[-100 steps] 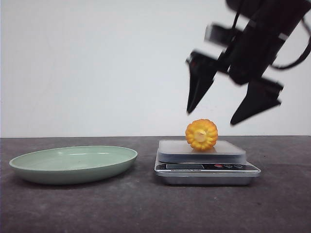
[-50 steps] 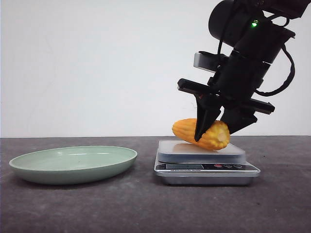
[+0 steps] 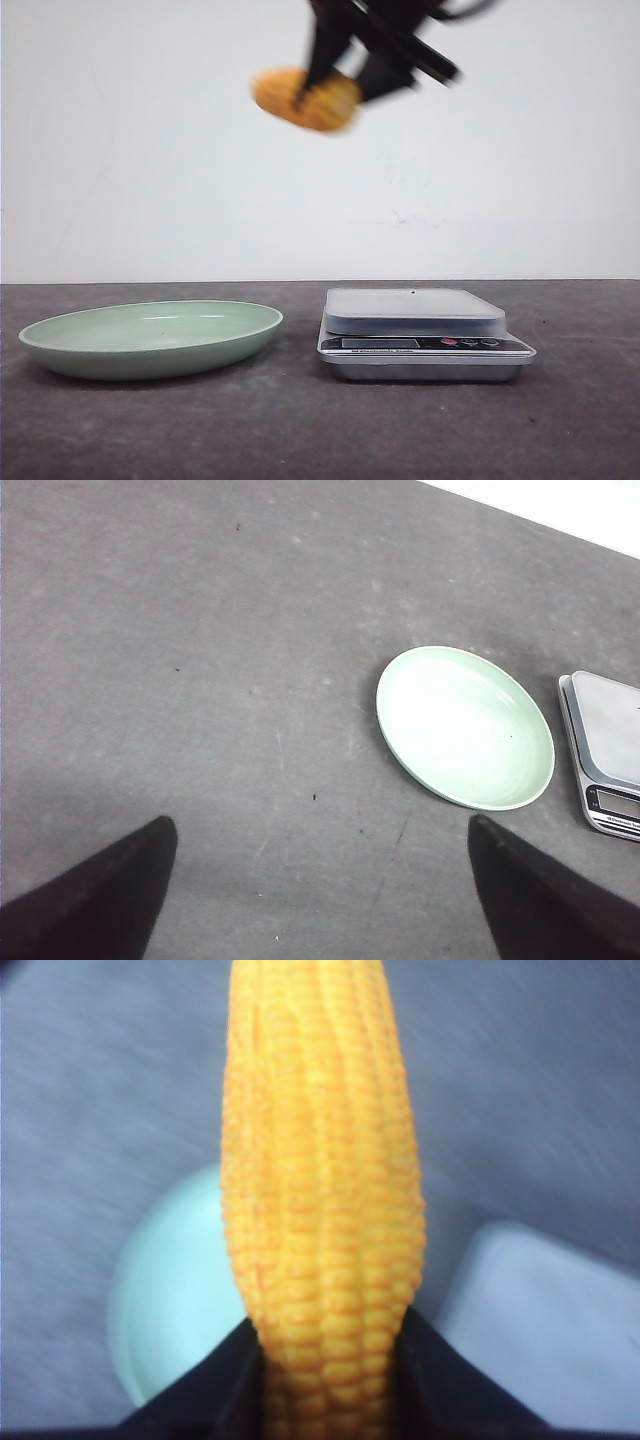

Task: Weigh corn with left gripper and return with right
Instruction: 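Carry the corn with the right gripper back onto the green plate, then open the right gripper and lift it away from the plate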

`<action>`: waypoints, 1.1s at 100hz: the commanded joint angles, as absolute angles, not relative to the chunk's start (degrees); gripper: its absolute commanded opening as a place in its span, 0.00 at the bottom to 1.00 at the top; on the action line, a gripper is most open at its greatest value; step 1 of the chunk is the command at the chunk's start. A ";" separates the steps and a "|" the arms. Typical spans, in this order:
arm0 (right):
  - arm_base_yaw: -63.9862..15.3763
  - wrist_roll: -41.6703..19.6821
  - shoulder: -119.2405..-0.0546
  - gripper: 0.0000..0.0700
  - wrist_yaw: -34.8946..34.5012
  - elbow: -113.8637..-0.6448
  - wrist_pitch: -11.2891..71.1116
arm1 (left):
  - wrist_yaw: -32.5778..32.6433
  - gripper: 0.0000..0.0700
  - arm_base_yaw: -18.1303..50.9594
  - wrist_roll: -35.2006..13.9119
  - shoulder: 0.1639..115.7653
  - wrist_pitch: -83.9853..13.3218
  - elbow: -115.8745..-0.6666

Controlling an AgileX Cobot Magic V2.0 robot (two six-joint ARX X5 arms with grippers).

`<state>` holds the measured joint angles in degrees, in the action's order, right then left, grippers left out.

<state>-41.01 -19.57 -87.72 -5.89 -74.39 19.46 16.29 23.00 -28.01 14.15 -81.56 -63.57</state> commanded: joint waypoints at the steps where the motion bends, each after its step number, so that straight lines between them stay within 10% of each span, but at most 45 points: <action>1: -43.68 -20.21 -91.96 0.00 -5.43 -78.39 19.79 | 16.25 0.78 23.11 -27.53 14.39 -80.93 -64.31; 50: -50.11 -23.62 -113.91 0.01 -5.98 -85.30 19.29 | 16.25 0.78 23.11 -27.75 14.39 -81.03 -64.31; 55: -50.15 -23.66 -114.89 0.12 -6.00 -85.30 19.31 | 16.25 0.78 23.11 -27.75 14.39 -81.17 -64.31; 71: -50.19 -23.73 -115.68 0.91 -6.00 -85.30 19.18 | 16.23 0.78 23.11 -27.73 14.39 -81.58 -64.31; 110: -43.55 -15.99 -101.12 0.88 -5.96 -85.30 28.21 | 16.27 0.78 23.11 -27.14 14.39 -80.84 -64.31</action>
